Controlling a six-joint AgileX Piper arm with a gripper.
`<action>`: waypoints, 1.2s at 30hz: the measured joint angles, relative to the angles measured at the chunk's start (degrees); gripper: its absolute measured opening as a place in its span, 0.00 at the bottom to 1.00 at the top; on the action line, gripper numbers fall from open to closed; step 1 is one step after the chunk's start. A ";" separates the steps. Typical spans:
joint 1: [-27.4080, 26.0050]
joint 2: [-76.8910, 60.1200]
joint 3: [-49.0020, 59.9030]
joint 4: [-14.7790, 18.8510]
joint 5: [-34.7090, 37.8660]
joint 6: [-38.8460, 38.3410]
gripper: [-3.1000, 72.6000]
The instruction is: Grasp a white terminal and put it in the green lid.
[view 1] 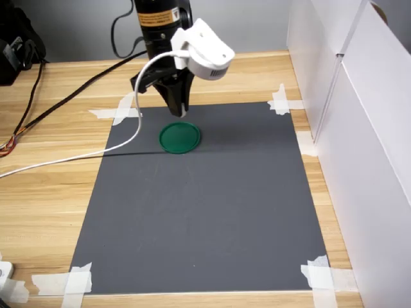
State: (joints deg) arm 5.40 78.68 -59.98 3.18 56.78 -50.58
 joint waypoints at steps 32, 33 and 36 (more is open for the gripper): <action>4.99 -10.14 14.13 1.20 -6.16 7.13 0.17; 4.99 -9.83 15.15 -0.16 -6.97 7.71 0.17; 4.99 -9.05 18.06 -3.93 -9.85 9.02 0.17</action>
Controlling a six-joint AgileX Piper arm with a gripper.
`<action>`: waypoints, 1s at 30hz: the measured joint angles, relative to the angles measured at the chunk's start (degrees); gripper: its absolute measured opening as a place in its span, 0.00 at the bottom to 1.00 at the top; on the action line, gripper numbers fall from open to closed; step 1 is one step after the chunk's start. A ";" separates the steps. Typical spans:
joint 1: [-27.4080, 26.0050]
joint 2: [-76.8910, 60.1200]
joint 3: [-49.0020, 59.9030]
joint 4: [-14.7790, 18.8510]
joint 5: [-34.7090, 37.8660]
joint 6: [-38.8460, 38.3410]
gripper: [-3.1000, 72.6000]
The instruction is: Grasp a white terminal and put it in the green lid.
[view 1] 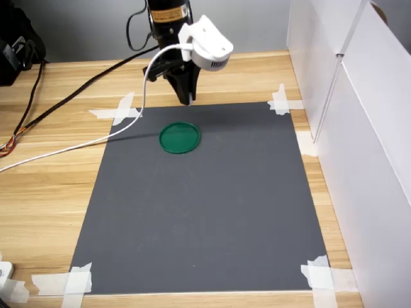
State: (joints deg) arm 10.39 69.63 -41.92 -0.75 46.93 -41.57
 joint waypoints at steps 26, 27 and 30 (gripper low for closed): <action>-4.76 9.61 2.30 -1.91 -7.49 2.98 0.17; -4.98 9.80 2.23 -1.97 -7.54 2.43 0.17; -5.11 10.37 2.19 -1.97 -8.15 1.71 0.17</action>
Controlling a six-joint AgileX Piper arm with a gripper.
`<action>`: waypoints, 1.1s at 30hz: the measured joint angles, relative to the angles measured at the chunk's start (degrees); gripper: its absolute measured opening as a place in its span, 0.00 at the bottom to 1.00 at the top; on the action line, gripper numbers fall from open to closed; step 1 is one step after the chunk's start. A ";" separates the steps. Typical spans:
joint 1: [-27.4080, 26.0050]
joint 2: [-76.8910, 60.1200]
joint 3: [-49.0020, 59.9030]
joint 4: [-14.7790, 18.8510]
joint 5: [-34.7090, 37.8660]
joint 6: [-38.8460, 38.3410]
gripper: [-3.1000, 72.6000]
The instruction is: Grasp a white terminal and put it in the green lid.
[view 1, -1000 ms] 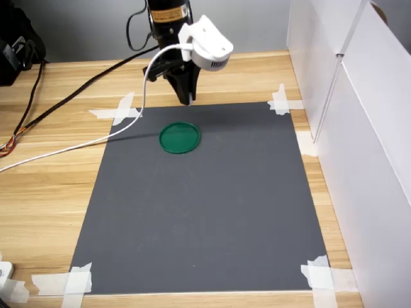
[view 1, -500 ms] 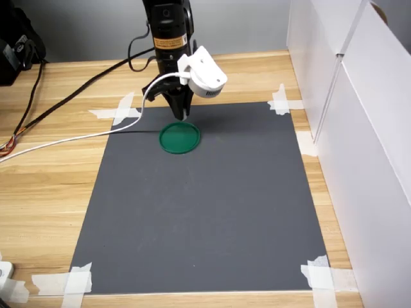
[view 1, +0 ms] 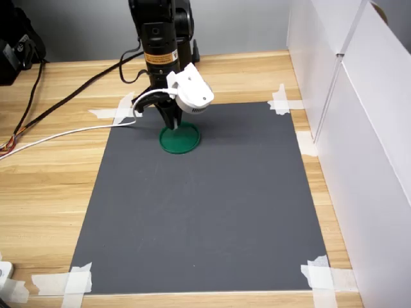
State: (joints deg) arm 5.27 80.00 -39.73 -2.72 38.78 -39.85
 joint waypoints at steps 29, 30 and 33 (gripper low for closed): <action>-0.52 -7.25 -0.13 3.29 -6.99 -2.42 0.70; -0.52 -8.74 -0.13 3.49 -7.81 -2.42 0.68; -0.52 -13.01 -0.13 4.03 -10.07 -2.42 0.57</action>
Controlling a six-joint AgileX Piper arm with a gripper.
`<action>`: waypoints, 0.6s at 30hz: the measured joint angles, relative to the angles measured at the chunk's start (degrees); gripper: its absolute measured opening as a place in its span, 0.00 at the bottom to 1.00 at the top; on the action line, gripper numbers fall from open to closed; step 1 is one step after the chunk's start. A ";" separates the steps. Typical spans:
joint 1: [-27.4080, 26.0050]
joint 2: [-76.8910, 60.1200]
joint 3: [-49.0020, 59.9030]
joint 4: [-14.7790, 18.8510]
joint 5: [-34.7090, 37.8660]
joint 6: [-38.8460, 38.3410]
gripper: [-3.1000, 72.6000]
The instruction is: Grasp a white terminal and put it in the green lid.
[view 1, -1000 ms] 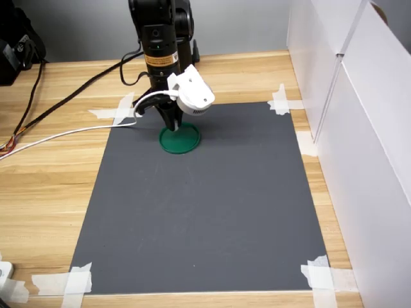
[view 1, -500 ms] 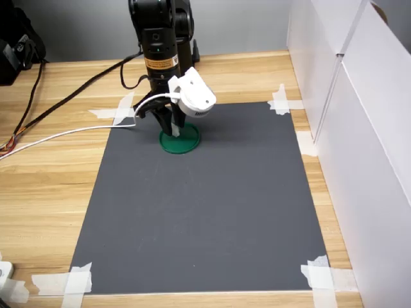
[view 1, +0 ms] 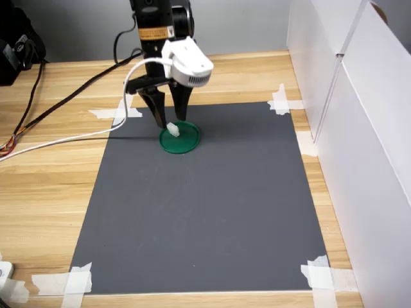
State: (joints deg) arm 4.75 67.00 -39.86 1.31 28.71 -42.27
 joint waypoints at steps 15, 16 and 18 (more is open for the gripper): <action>0.00 -19.76 0.12 2.29 -8.75 19.65 0.02; 0.00 -20.98 0.12 2.22 -8.89 22.59 0.02; 0.00 -23.28 0.12 1.16 -8.72 28.18 0.02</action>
State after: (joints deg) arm 4.75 43.72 -39.74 2.47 19.99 -14.09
